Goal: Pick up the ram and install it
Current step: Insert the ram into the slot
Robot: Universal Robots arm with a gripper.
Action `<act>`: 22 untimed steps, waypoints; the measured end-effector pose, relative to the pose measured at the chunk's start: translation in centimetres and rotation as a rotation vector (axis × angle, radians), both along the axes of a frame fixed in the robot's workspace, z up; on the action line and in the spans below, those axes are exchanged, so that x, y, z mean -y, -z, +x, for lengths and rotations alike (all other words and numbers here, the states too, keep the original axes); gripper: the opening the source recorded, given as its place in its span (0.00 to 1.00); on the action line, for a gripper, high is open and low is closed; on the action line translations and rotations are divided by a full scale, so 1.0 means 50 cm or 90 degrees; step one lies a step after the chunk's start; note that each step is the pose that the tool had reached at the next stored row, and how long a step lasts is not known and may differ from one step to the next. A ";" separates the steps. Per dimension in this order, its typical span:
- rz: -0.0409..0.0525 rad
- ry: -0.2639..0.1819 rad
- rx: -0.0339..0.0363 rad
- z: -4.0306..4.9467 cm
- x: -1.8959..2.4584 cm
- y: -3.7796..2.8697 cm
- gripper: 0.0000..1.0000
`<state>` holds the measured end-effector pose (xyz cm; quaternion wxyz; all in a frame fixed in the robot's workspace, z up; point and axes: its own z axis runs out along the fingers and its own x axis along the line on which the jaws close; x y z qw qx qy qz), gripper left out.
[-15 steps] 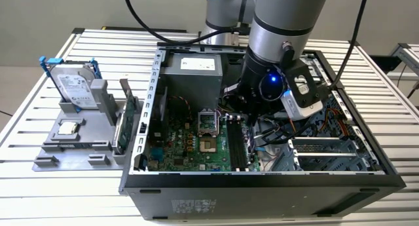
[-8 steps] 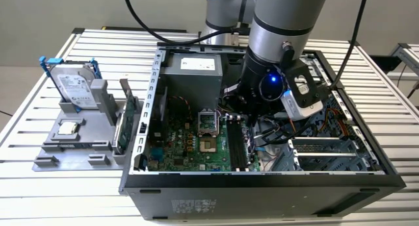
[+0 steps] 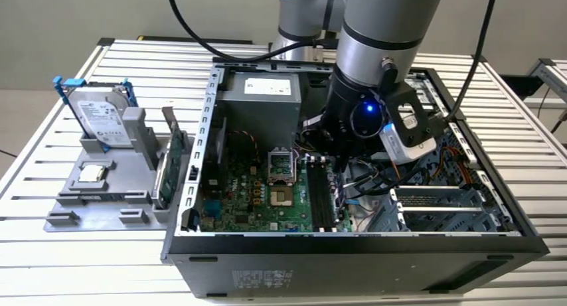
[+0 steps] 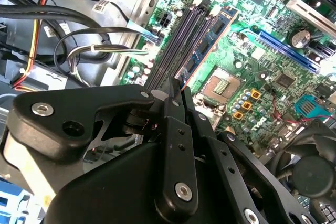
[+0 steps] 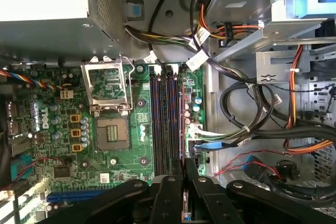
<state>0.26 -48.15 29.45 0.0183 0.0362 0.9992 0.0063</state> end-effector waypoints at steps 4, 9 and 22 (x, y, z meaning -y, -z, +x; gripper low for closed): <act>-0.0004 0.000 0.0000 0.000 0.0000 0.000 0.00; -0.0003 0.000 0.0001 0.000 0.0000 0.004 0.00; -0.0022 0.000 -0.0002 0.000 -0.0001 0.045 0.00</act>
